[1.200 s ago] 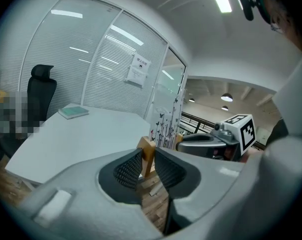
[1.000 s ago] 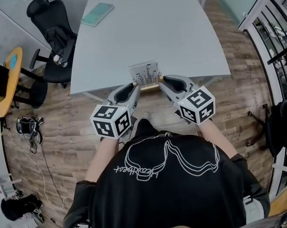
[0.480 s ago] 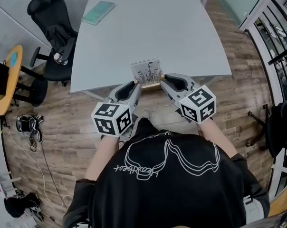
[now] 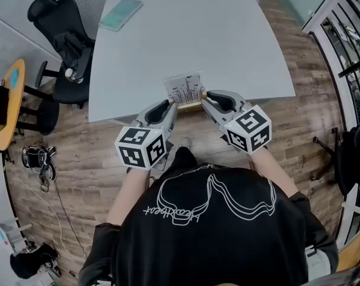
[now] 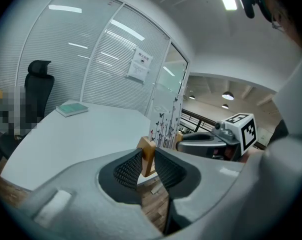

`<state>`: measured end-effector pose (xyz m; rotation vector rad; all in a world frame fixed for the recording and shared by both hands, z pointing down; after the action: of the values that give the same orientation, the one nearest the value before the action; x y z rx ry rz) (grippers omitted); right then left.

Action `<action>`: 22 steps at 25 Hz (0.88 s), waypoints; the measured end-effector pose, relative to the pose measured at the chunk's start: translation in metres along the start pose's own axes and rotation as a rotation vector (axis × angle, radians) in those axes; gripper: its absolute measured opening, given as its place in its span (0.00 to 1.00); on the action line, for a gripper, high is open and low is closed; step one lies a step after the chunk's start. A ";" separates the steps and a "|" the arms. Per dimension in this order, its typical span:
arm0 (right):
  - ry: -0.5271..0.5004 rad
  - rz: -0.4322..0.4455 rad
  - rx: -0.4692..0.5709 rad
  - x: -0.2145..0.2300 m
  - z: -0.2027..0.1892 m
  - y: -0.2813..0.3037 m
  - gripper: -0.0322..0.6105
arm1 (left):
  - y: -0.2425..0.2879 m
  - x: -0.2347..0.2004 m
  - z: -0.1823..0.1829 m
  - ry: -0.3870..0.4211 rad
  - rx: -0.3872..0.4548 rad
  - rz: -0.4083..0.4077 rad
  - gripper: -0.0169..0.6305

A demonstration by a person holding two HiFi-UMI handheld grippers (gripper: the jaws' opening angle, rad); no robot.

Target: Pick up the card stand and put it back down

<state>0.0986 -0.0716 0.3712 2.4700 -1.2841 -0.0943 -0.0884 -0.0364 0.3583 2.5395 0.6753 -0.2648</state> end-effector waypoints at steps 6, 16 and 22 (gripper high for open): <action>0.014 -0.023 -0.016 0.020 0.005 0.035 0.17 | 0.026 -0.034 0.014 -0.001 -0.026 -0.015 0.15; -0.005 -0.045 -0.068 0.055 0.004 0.106 0.17 | 0.073 -0.099 0.025 0.000 -0.082 -0.023 0.15; 0.020 -0.051 -0.115 0.072 -0.004 0.156 0.17 | 0.101 -0.146 0.023 -0.030 -0.122 -0.030 0.15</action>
<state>0.0200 -0.2102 0.4353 2.3997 -1.1742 -0.1520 -0.1639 -0.1845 0.4251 2.4065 0.6975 -0.2630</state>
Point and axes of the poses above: the fingertips, and each gripper's own axes: y forward along the fingers, x to its right, z out of its top, the point moved 8 cm from there along -y, backward along the fingers, and after that the axes turned 2 degrees about -y, right-handed, at the moved point
